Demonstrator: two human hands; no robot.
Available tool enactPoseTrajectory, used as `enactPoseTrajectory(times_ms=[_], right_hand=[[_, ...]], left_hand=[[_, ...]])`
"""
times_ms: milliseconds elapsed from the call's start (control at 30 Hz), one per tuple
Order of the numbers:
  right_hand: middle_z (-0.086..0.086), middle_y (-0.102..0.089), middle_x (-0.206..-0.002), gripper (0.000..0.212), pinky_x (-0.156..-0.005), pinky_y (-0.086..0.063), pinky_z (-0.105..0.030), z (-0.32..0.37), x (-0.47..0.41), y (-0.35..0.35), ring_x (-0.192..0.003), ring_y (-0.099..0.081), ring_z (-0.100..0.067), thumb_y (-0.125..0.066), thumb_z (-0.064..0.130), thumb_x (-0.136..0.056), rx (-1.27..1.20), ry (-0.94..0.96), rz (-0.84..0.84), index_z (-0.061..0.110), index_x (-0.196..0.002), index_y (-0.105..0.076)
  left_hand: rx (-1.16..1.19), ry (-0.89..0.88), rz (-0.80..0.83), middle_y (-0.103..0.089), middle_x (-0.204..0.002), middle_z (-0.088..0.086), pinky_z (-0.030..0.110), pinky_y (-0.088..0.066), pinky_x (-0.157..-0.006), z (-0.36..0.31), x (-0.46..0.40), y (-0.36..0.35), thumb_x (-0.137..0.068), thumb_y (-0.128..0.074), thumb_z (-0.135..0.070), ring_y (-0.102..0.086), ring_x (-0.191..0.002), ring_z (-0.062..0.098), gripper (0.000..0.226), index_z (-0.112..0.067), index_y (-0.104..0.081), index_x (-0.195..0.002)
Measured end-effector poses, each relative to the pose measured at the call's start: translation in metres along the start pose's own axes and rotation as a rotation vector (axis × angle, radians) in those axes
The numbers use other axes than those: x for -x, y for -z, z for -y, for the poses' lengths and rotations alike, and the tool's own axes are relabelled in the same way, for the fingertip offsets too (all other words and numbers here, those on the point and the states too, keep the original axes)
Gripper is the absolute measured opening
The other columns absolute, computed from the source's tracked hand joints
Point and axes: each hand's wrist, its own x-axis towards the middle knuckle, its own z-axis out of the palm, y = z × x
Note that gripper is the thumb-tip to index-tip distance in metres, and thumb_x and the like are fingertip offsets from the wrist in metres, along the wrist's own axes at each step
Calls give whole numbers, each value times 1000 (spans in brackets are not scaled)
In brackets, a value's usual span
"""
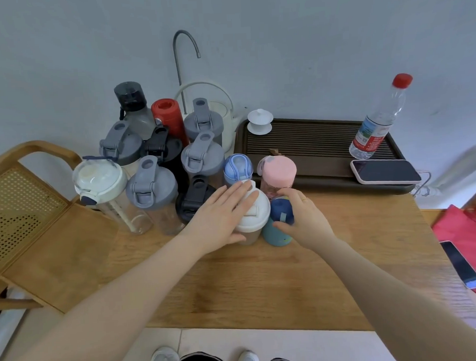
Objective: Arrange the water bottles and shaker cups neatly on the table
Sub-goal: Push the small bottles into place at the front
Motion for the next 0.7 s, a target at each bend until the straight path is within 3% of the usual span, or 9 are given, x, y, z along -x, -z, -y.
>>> enactPoseTrajectory(times_ms=[100, 167, 233, 300, 400, 700], right_hand=[[-6, -42, -140, 88, -108, -32, -42, 8, 4, 11, -132, -34, -27, -76, 47, -64, 145, 120, -114, 17, -135, -35], [-8, -41, -140, 93, -110, -31, -46, 19, 6, 17, -132, -33, -29, -76, 54, -61, 188, 257, -173, 15, -136, -37], [-8, -38, -143, 95, -109, -33, -47, 33, 5, 15, -132, -35, -28, -75, 51, -62, 226, 376, -80, 16, -139, -33], [-8, -25, -152, 97, -113, -27, -42, 46, 1, 8, -136, -30, -28, -74, 44, -68, 271, 412, 55, 20, -145, -20], [-12, -9, -157, 96, -112, -24, -41, 55, -7, 0, -139, -24, -31, -69, 38, -77, 413, 406, 101, 26, -147, -5], [-14, -6, -157, 90, -108, -29, -40, 68, -7, -16, -131, -29, -33, -64, 42, -80, 499, 281, 28, 21, -147, -6]], left_hand=[[-68, 66, 14, -40, -143, 18, 47, -24, -105, 17, 14, 12, -50, -82, -48, -42, -130, 33, 109, -11, -29, -138], [-87, 161, 82, -26, -150, 20, 47, -21, -109, 32, 24, 17, -57, -81, -43, -29, -136, 37, 107, -14, -23, -143], [-62, 236, 218, -2, -156, 16, 47, -21, -112, 39, 28, 17, -72, -72, -38, -16, -139, 39, 98, -19, -10, -145], [-36, 261, 314, 11, -156, 12, 46, -25, -110, 38, 26, 17, -79, -66, -36, -17, -137, 40, 89, -22, -7, -145], [-29, 308, 323, 12, -155, 10, 47, -27, -108, 32, 22, 17, -81, -64, -36, -20, -134, 41, 85, -22, -9, -144], [-133, 480, 195, -1, -155, 20, 46, -37, -98, 10, 18, 6, -82, -59, -43, -37, -124, 42, 82, -8, -14, -141]])
